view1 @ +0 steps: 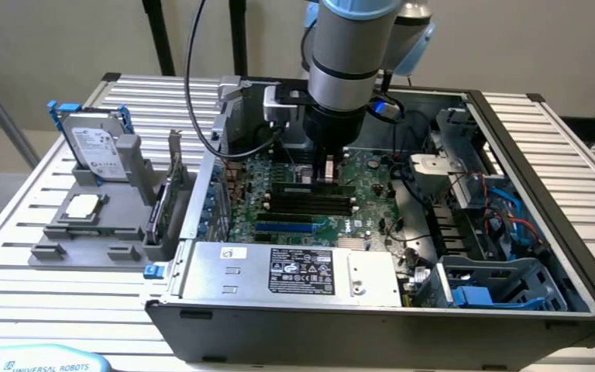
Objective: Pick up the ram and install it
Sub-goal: 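Insert the ram into the slot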
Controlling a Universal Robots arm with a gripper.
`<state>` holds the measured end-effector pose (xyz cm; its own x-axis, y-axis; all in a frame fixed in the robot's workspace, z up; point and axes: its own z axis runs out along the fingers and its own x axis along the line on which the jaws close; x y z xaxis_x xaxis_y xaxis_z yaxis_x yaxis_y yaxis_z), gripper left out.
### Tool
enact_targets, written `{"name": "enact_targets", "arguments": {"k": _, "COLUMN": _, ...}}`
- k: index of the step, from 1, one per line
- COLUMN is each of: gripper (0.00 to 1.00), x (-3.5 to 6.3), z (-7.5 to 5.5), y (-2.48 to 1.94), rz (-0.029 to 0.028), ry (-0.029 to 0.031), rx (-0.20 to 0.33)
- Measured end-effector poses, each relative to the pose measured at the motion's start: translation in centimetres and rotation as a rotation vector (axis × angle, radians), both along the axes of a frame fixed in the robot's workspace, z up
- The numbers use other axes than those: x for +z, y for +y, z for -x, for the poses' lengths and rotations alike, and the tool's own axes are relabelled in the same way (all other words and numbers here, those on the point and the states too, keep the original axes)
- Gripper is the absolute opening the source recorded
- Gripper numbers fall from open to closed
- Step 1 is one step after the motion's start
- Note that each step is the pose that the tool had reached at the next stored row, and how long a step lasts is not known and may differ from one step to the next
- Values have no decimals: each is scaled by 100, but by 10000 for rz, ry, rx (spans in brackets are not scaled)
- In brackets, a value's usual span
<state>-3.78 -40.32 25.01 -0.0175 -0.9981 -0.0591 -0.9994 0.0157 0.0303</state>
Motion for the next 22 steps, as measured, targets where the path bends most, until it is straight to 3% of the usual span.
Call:
{"name": "enact_targets", "arguments": {"k": 2, "gripper": 13, "x": -9, "z": 0, "y": 0, "rz": 99, "ry": -7, "rx": -1}}
{"name": "enact_targets", "arguments": {"k": 5, "gripper": 13, "x": -20, "z": 0, "y": -1, "rz": 302, "ry": -24, "rx": 0}}
{"name": "enact_targets", "arguments": {"k": 6, "gripper": 13, "x": -27, "z": 0, "y": -1, "rz": 337, "ry": -30, "rx": 1}}
{"name": "enact_targets", "arguments": {"k": 10, "gripper": 13, "x": -50, "z": 0, "y": -1, "rz": 370, "ry": -31, "rx": 1}}
{"name": "enact_targets", "arguments": {"k": 22, "gripper": 13, "x": -182, "z": 8, "y": -1, "rz": 370, "ry": -33, "rx": 7}}
